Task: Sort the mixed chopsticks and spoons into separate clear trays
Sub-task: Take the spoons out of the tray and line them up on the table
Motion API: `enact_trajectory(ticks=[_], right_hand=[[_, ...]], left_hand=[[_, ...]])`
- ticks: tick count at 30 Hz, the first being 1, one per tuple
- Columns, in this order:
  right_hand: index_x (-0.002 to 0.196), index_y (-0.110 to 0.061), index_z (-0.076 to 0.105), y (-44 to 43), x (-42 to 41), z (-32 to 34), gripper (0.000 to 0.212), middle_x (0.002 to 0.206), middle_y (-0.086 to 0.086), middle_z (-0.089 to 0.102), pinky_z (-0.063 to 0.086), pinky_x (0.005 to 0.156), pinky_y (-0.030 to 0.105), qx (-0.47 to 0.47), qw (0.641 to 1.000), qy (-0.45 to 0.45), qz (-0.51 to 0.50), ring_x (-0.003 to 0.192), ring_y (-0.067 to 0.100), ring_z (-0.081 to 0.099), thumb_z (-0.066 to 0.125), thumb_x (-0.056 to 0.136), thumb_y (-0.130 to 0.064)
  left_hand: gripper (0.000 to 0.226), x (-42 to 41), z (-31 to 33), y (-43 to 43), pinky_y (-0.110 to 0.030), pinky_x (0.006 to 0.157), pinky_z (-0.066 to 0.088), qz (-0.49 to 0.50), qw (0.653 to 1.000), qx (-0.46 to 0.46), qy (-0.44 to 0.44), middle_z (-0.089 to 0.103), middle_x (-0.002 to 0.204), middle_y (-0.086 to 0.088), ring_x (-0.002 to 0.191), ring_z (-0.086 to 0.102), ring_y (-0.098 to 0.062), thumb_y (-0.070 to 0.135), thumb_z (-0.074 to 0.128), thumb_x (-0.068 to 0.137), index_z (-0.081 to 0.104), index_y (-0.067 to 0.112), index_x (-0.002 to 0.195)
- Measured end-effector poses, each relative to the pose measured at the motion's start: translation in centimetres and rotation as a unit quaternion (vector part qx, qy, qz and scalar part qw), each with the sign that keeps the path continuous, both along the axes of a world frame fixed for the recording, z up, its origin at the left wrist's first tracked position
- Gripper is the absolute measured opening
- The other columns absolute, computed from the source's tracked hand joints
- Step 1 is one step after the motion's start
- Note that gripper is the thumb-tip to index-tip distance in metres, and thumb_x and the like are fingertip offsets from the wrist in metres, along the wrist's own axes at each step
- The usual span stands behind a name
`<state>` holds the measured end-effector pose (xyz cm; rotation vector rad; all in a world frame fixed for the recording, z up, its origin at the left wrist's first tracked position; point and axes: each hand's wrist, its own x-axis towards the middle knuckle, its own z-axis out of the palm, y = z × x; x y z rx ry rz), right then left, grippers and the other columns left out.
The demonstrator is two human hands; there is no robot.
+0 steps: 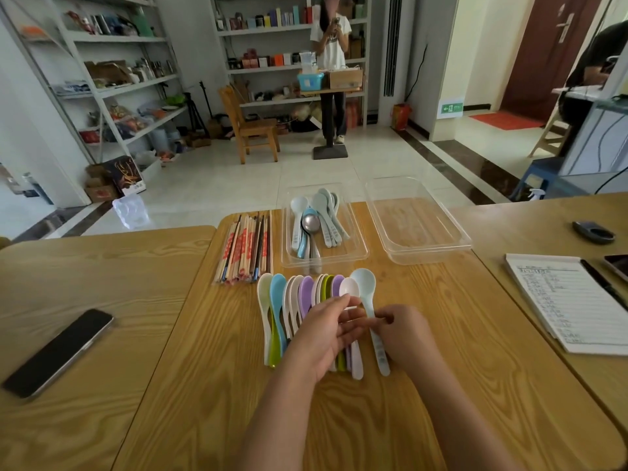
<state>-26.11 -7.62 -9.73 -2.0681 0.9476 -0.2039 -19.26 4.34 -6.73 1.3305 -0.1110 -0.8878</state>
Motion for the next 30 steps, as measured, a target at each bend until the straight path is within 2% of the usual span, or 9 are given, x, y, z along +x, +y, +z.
enact_trajectory(ticks=[3,6,9,12,16,19,24,27,30], right_hand=[[0.105,-0.014,0.072,0.2,0.0,0.1,0.018,0.079,-0.003,0.066,0.046,0.06,0.026,-0.01,1.0,-0.006,0.006,0.069,0.008,0.058,0.063,0.094,-0.025],[0.084,-0.012,0.072,0.3,0.1,0.0,0.022,0.071,0.005,0.067,0.05,0.06,0.036,-0.009,1.0,-0.004,0.014,0.061,0.015,0.058,0.064,0.094,-0.031],[0.073,-0.015,0.069,0.4,0.1,0.0,0.026,0.061,0.001,0.061,0.043,0.052,0.032,-0.01,1.0,0.0,0.018,0.054,0.012,0.051,0.062,0.095,-0.026],[0.09,-0.007,0.073,0.2,-0.1,0.1,0.019,0.077,0.011,0.069,0.053,0.067,0.041,-0.014,1.0,-0.007,0.005,0.066,0.016,0.06,0.058,0.096,-0.018],[0.115,-0.011,0.07,-0.3,-0.4,0.6,0.023,0.086,-0.003,0.062,0.046,0.066,0.025,-0.024,0.999,-0.021,-0.013,0.077,0.01,0.057,0.056,0.096,-0.016],[0.122,-0.013,0.067,-0.7,-0.2,0.9,0.028,0.11,0.003,0.068,0.043,0.065,0.023,-0.038,0.999,-0.033,-0.019,0.085,0.012,0.057,0.058,0.096,-0.017],[0.117,-0.016,0.069,-1.5,1.5,2.1,0.023,0.095,-0.002,0.066,0.042,0.054,0.021,-0.045,0.997,-0.065,-0.013,0.069,0.01,0.06,0.06,0.097,-0.021],[0.11,-0.016,0.071,-2.1,3.8,3.7,0.018,0.086,-0.007,0.063,0.042,0.058,0.021,-0.057,0.994,-0.088,0.006,0.071,0.009,0.058,0.061,0.096,-0.022],[0.102,-0.017,0.072,-2.7,7.3,5.9,0.014,0.081,-0.008,0.065,0.052,0.064,0.027,-0.072,0.991,-0.107,0.032,0.073,0.011,0.062,0.06,0.095,-0.017]], left_hand=[[0.029,0.2,-0.1,-0.2,-0.035,0.091,0.057,0.004,1.0,0.002,0.0,0.069,0.113,-0.021,0.098,0.072,-0.026,0.026,0.049,0.103,0.065,0.005,0.113],[0.028,0.3,-0.2,-0.3,-0.036,0.091,0.057,0.012,1.0,0.006,0.001,0.069,0.113,-0.021,0.102,0.071,-0.028,0.026,0.049,0.103,0.065,0.005,0.113],[0.028,0.4,-0.2,-0.5,-0.033,0.088,0.058,0.019,1.0,0.009,-0.007,0.07,0.111,-0.019,0.1,0.071,-0.027,0.026,0.048,0.103,0.065,0.007,0.112],[0.027,0.5,-0.1,-0.5,-0.032,0.084,0.058,0.022,1.0,0.007,-0.017,0.071,0.11,-0.017,0.101,0.07,-0.026,0.026,0.048,0.103,0.066,0.008,0.112],[0.027,0.9,0.3,-0.3,-0.032,0.083,0.058,0.027,0.999,-0.027,-0.015,0.071,0.112,-0.019,0.097,0.07,-0.025,0.026,0.049,0.103,0.066,0.008,0.114],[0.029,1.6,0.7,-0.1,-0.033,0.084,0.056,0.034,0.998,-0.051,-0.013,0.071,0.105,-0.016,0.094,0.069,-0.023,0.025,0.048,0.103,0.065,0.006,0.118],[0.032,3.6,1.1,0.2,-0.031,0.079,0.056,0.041,0.997,-0.056,-0.028,0.07,0.1,-0.014,0.089,0.069,-0.022,0.024,0.046,0.104,0.063,0.0,0.116],[0.027,5.4,1.8,0.2,-0.033,0.081,0.056,0.048,0.997,-0.054,-0.042,0.07,0.099,-0.013,0.088,0.068,-0.022,0.023,0.047,0.103,0.064,0.004,0.11],[0.025,7.9,2.7,-0.3,-0.033,0.081,0.055,0.068,0.994,-0.05,-0.072,0.071,0.096,-0.011,0.088,0.068,-0.022,0.022,0.047,0.103,0.066,0.007,0.105]])
